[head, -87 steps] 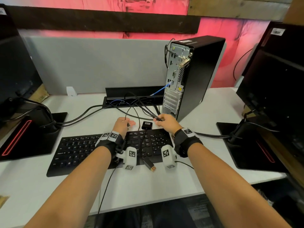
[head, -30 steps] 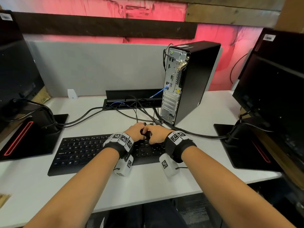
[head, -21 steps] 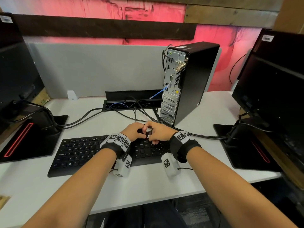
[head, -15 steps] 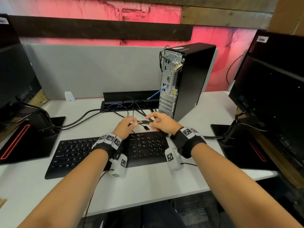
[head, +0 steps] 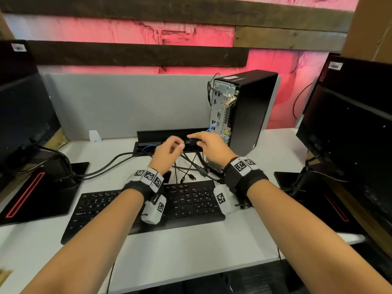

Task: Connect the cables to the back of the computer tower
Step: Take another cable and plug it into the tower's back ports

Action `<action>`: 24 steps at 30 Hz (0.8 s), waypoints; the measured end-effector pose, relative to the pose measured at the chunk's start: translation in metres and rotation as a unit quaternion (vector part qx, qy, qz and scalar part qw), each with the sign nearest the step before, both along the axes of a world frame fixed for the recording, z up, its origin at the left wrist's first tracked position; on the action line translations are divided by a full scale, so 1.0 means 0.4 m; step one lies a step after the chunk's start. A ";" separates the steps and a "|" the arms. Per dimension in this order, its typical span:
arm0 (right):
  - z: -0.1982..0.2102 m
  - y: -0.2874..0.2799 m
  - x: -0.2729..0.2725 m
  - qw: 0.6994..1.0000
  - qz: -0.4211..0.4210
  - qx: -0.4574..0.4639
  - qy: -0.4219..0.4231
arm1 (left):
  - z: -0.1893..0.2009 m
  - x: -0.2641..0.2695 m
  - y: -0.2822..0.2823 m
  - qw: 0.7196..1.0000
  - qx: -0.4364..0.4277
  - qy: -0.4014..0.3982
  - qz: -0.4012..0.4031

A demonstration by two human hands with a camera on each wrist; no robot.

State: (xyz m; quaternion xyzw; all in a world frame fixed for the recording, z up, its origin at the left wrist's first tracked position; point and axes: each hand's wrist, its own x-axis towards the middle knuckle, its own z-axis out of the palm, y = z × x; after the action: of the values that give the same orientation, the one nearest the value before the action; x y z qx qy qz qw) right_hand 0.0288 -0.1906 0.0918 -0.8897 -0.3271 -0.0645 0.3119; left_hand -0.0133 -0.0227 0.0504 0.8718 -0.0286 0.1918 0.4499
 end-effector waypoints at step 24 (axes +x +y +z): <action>0.366 -0.087 0.231 0.986 -0.160 -0.033 -0.039 | 0.266 0.203 -0.138 0.991 0.103 -0.023 0.084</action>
State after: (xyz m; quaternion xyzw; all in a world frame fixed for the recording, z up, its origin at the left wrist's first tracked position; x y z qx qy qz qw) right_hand 0.1211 -0.2254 0.2383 -0.9372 -0.1947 -0.1373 0.2546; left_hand 0.0677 -0.0779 0.1568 0.9080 0.0144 0.2453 0.3393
